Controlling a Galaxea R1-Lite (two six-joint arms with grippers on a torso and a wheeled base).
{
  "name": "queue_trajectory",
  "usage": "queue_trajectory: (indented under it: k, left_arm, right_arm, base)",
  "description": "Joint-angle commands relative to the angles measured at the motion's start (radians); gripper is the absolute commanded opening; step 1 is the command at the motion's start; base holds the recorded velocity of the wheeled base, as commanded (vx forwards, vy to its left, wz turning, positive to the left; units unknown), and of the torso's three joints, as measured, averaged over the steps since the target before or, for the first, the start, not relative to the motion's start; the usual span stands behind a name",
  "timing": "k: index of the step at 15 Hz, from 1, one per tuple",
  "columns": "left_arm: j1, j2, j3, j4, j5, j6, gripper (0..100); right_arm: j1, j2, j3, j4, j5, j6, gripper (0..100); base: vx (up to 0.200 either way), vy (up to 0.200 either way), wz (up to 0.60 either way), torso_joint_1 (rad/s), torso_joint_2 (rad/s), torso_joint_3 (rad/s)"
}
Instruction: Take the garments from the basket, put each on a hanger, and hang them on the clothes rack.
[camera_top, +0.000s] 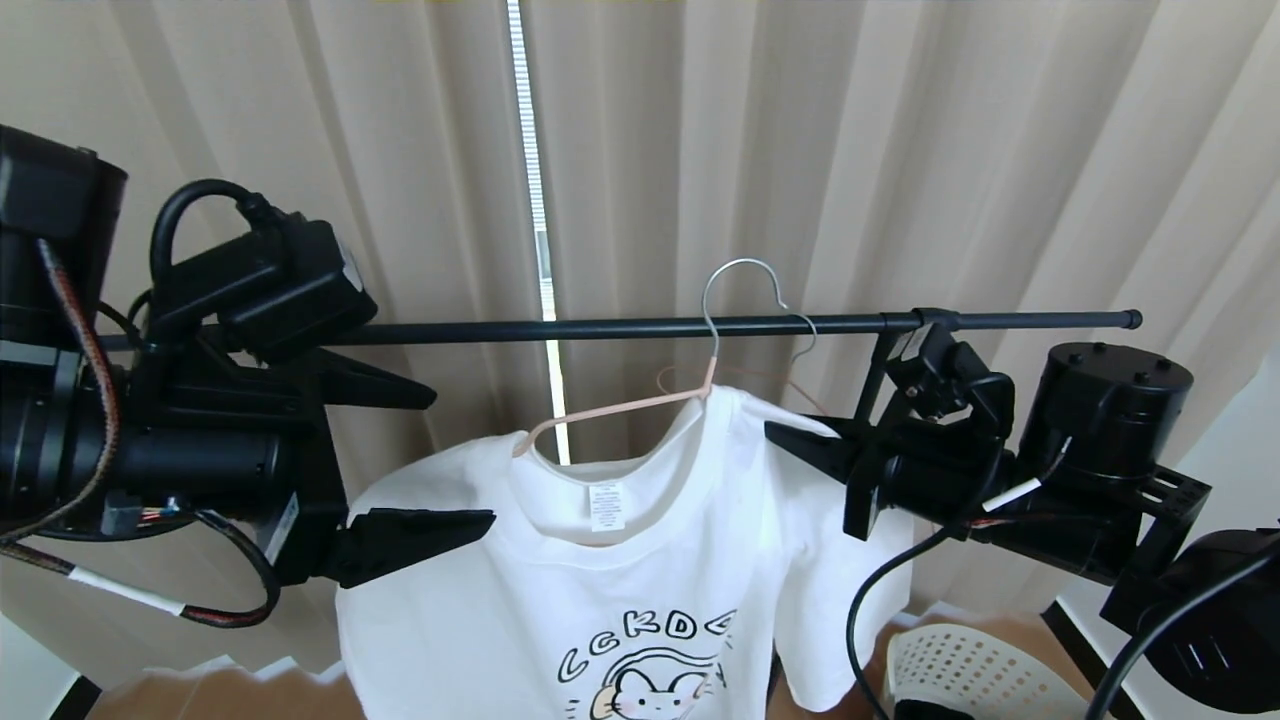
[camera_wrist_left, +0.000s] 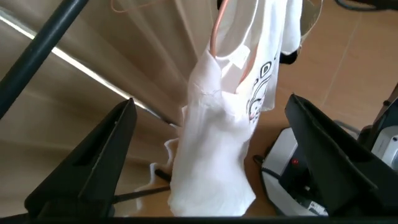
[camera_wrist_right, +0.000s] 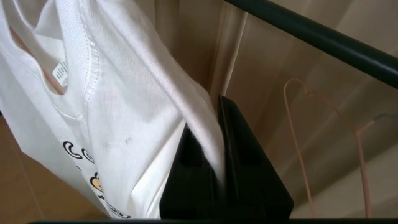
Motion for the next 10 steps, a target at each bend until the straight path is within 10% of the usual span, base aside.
queue_trajectory:
  k: [1, 10]
  left_arm:
    - [0.022, 0.069, -0.059, 0.055, -0.023, 0.029, 100]
    - [-0.039, 0.221, -0.145, 0.100, -0.026, 0.029, 100]
  right_arm:
    - [0.000, -0.003, 0.008, 0.000, 0.002, -0.025, 0]
    - [0.002, -0.008, 0.016, 0.000, 0.014, -0.042, 0]
  base:
    - [0.000, 0.000, 0.00, 0.000, 0.00, 0.000]
    - [0.000, 0.000, 0.00, 0.000, 0.00, 0.000]
